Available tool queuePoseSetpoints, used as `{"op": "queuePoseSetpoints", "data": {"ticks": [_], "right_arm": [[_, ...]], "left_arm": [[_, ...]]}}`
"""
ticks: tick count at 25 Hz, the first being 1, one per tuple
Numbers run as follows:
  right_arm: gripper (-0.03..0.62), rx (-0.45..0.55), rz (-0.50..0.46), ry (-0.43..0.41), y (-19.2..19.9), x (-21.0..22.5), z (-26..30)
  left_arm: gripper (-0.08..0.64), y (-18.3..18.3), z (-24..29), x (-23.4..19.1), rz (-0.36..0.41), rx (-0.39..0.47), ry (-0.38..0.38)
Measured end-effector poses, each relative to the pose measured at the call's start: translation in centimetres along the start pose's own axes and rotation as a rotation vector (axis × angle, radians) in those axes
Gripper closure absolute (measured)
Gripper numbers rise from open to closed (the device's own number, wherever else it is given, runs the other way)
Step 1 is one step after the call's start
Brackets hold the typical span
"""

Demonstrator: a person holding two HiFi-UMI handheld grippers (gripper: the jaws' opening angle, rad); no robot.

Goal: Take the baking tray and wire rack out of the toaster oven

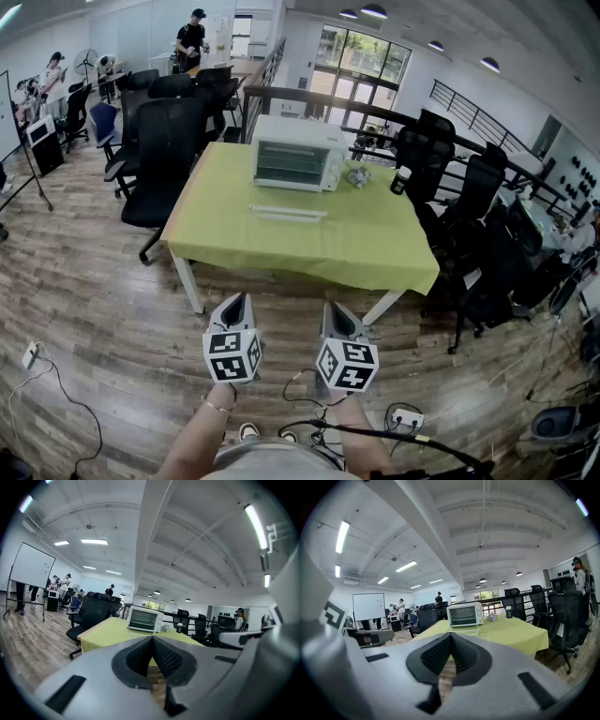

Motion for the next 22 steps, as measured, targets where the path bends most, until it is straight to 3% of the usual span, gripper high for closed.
{"op": "queuePoseSetpoints", "data": {"ticks": [11,22], "right_arm": [[0.592,-0.020,0.018,-0.035,0.7,-0.8,0.4],[0.592,-0.048,0.059,0.056,1.9,-0.4,1.7]], "left_arm": [[0.560,0.4,0.4,-0.1,0.004,-0.009,0.007],[0.560,0.6,1.6,-2.7,-0.003,-0.026,0.043]]}}
Point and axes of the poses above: the fingertips, and each gripper's own axes: z forward along the fingers, x to its right, y out of its underside, the point moved 1 cm from there along -z, backward along the fingers, and after that the axes turned 3 degrees about y, right-handed, at the moved point
